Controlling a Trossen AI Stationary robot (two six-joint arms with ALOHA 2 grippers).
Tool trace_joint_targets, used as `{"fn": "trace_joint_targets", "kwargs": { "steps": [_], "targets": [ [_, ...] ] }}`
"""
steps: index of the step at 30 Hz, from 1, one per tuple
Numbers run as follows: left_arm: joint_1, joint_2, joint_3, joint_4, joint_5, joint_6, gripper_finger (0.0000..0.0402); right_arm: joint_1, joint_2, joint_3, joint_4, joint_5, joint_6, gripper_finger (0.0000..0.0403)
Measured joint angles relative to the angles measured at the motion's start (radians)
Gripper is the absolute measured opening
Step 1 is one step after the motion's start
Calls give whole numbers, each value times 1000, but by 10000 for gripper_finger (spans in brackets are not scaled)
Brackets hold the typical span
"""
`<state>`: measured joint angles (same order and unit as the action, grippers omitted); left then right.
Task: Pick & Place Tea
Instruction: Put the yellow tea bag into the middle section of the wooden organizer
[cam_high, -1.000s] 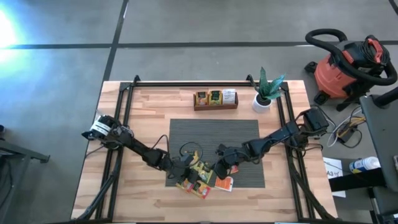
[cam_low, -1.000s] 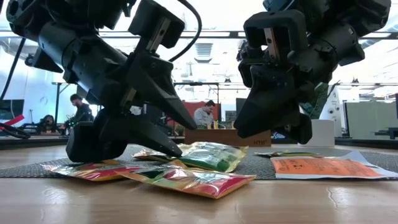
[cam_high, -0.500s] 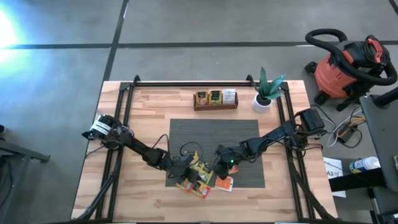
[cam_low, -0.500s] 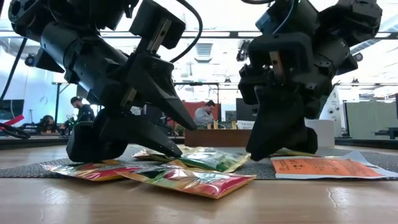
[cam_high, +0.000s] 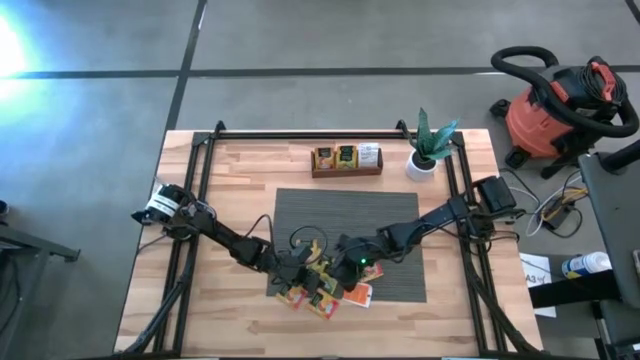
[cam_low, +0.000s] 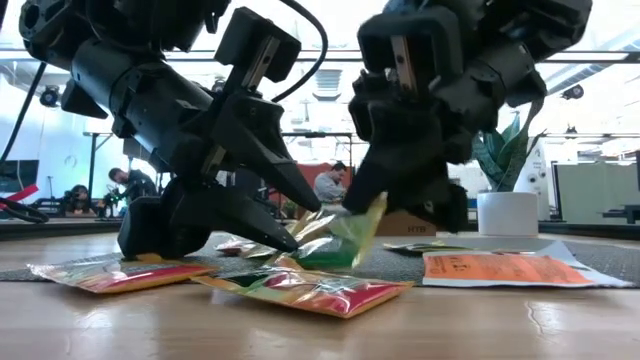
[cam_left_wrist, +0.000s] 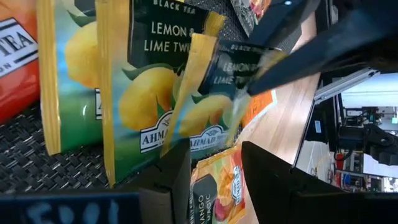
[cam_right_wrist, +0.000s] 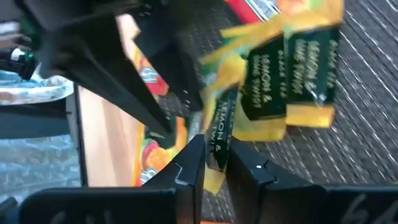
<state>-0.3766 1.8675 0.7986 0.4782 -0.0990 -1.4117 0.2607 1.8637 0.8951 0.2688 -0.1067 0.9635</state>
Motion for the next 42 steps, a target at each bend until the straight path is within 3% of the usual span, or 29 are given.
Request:
{"fn": "trace_joint_targets", "kwargs": {
  "steps": [9,17,26,29,33,36,42],
  "targets": [
    [0,0,0,0,2,4,138,1,0,18,-46,-10,-29,52],
    [-1,-6,-2,22,-20,5,138,1,-1,17,-100,-4,-34,12],
    [0,-110,-6,27,-73,62,138,-2,-68,26,-124,5,-129,9],
    [0,-166,-11,-59,-119,73,138,-9,-131,52,-242,43,-199,8],
    [-7,-275,-14,-203,-220,83,138,-30,-227,125,-535,189,-345,8],
    [-13,-351,-16,-327,-309,84,138,-75,-292,190,-709,219,-469,8],
    [-23,-494,-21,-442,-466,106,138,-241,-368,312,-863,265,-714,8]
  ]
}}
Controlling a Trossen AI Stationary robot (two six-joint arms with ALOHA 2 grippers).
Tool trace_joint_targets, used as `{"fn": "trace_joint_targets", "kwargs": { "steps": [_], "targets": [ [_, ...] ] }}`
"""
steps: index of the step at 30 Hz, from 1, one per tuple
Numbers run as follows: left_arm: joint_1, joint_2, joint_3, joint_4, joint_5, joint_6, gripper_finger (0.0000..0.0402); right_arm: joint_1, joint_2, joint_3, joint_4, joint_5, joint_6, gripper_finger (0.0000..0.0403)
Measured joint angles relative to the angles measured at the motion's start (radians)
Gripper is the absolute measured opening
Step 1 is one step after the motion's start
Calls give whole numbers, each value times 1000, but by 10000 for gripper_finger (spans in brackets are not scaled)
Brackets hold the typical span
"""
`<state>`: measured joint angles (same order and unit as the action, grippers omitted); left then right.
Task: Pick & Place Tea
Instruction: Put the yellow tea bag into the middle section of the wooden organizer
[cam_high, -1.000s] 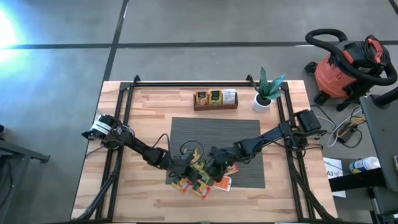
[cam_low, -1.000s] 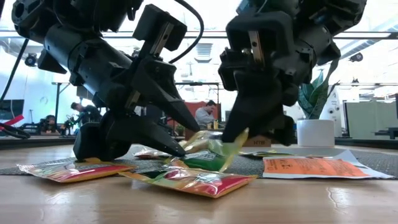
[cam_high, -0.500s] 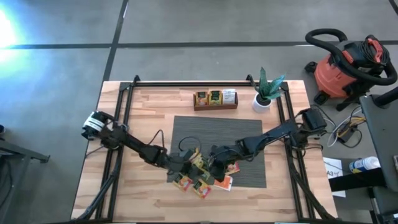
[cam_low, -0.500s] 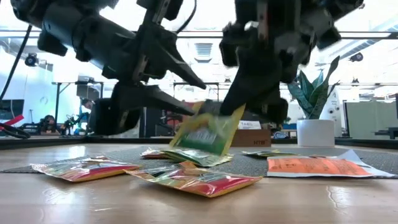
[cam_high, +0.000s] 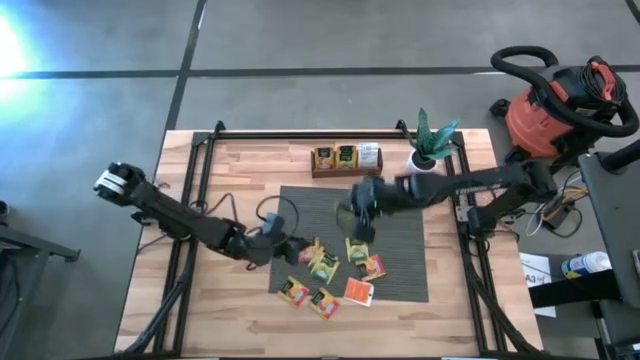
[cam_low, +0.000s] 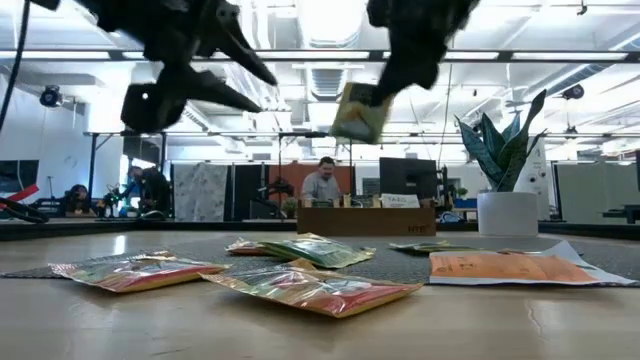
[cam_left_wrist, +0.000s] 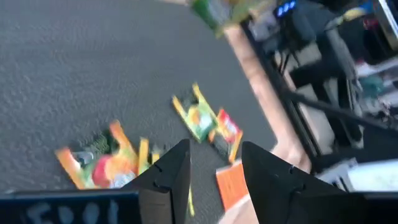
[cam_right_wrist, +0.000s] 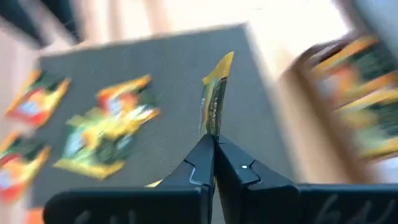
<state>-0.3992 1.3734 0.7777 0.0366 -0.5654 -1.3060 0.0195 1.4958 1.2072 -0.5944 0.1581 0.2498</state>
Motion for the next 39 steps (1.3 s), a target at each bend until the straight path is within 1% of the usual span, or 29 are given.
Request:
{"fn": "trace_joint_targets", "kwargs": {
  "steps": [3,7,10,13,15,17,21,24,26,28,33,39],
  "targets": [
    [-6,-54,0,-11,-71,25,138,-107,-6,52,-17,-3,-115,8],
    [-10,-109,0,-21,-158,58,138,-250,5,103,-23,-57,-240,8],
    [-7,-140,0,-21,-201,82,138,-360,34,126,-46,-97,-308,8],
    [12,-167,1,-24,-206,144,138,-456,82,147,-52,-141,-364,8],
    [38,-185,-1,-35,-176,197,138,-499,121,160,-56,-170,-391,8],
    [83,-205,-8,-30,-113,248,138,-535,160,166,-55,-200,-410,8],
    [213,-230,-35,-29,74,324,138,-562,228,186,-55,-241,-466,8],
    [319,-232,-54,-22,225,332,138,-567,273,210,-66,-249,-515,8],
    [377,-231,-66,-9,297,335,138,-567,302,239,-114,-257,-552,8],
    [422,-228,-68,-9,331,346,138,-569,325,272,-162,-272,-593,8],
    [495,-228,-68,12,339,364,138,-579,371,311,-204,-272,-719,8],
    [562,-228,-68,16,371,390,138,-608,420,320,-193,-284,-759,8]
  ]
}}
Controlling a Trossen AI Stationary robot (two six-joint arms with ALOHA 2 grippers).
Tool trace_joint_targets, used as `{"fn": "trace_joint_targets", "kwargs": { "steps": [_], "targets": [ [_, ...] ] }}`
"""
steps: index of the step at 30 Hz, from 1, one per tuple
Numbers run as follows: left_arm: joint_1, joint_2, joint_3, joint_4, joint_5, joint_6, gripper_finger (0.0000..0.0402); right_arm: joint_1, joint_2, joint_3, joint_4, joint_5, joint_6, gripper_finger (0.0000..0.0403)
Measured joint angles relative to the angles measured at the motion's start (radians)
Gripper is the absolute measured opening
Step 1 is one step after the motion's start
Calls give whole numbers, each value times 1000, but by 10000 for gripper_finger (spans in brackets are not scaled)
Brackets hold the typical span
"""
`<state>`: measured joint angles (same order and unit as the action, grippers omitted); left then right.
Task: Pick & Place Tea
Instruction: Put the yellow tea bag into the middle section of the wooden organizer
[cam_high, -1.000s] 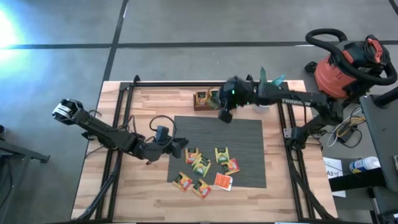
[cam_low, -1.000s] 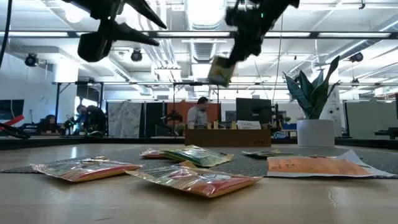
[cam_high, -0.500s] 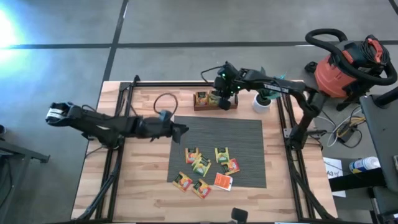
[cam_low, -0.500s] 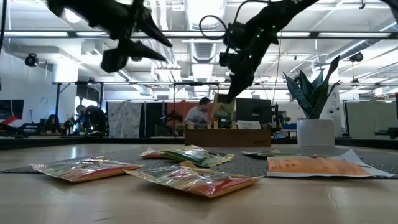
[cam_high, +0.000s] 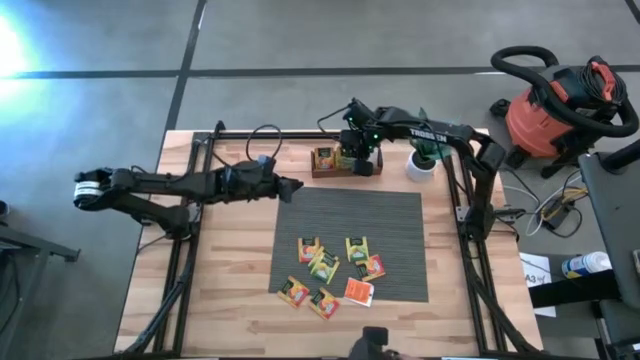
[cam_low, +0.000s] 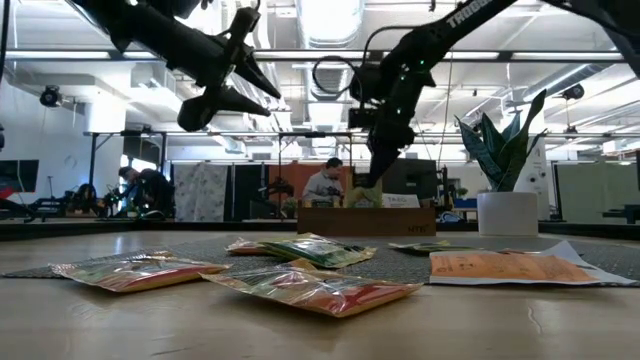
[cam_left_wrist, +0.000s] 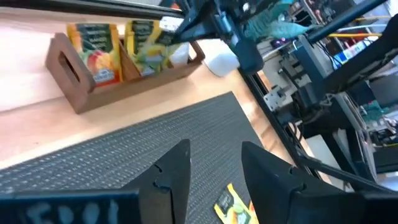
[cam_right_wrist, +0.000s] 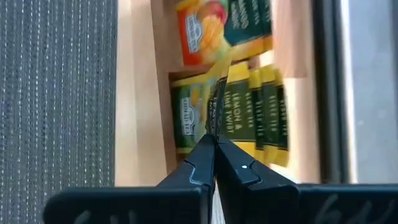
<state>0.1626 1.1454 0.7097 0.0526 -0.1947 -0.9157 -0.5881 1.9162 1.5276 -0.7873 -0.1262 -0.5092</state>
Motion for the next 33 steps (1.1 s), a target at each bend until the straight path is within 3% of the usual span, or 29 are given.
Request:
{"fn": "trace_joint_targets", "kwargs": {
  "steps": [5,19,33],
  "targets": [
    [25,0,0,-1,4,1,138,-19,47,2,-28,-80,1,8],
    [28,0,-13,-1,4,-5,138,-17,58,4,-21,-24,20,12],
    [25,0,-13,-2,4,-4,138,-14,0,4,-9,25,83,118]
  ]
}}
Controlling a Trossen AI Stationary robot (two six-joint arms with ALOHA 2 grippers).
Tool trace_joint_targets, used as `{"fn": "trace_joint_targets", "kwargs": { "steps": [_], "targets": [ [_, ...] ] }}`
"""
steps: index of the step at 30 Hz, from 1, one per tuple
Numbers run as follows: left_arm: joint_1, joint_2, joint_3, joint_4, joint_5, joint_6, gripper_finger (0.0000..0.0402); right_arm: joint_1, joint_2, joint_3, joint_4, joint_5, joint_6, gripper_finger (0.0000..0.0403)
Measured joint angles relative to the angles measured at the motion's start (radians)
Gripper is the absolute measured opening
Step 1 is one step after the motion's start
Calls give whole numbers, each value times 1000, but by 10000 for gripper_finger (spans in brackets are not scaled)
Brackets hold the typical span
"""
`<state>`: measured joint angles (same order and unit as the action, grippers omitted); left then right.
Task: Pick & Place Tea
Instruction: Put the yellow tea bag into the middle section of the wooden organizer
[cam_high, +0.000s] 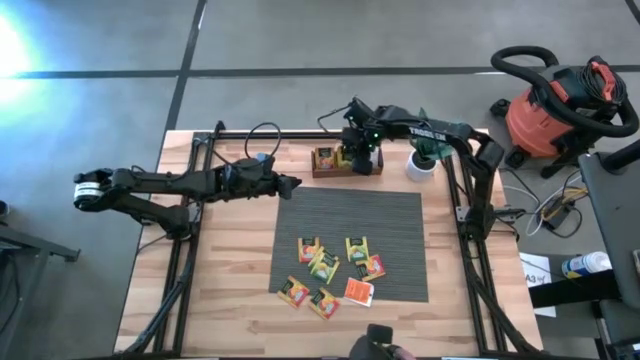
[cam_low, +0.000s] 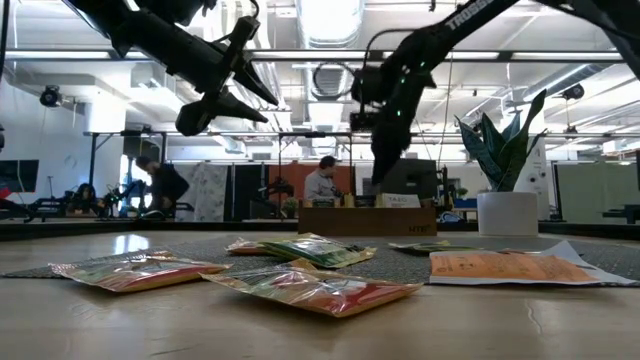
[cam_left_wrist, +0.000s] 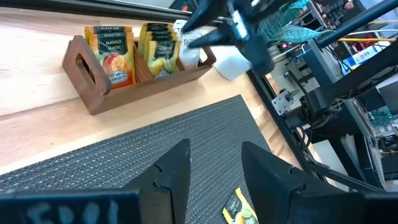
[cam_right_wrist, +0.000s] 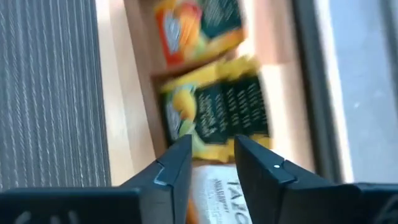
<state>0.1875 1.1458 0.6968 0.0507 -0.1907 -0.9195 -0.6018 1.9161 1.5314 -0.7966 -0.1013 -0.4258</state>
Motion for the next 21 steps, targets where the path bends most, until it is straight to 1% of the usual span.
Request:
{"fn": "trace_joint_targets", "kwargs": {
  "steps": [3,7,10,16,21],
  "targets": [
    [0,0,0,-10,14,0,138,0,-53,0,39,0,32,123],
    [-2,0,0,-65,18,0,138,0,-120,0,79,-5,84,118],
    [-2,0,0,-108,19,0,138,1,-147,0,66,-21,137,112],
    [-11,0,-33,-111,53,-42,138,15,-158,-9,-27,-168,263,101],
    [-33,0,-70,-114,69,-104,138,83,-155,-59,-40,-197,329,93]
  ]
}}
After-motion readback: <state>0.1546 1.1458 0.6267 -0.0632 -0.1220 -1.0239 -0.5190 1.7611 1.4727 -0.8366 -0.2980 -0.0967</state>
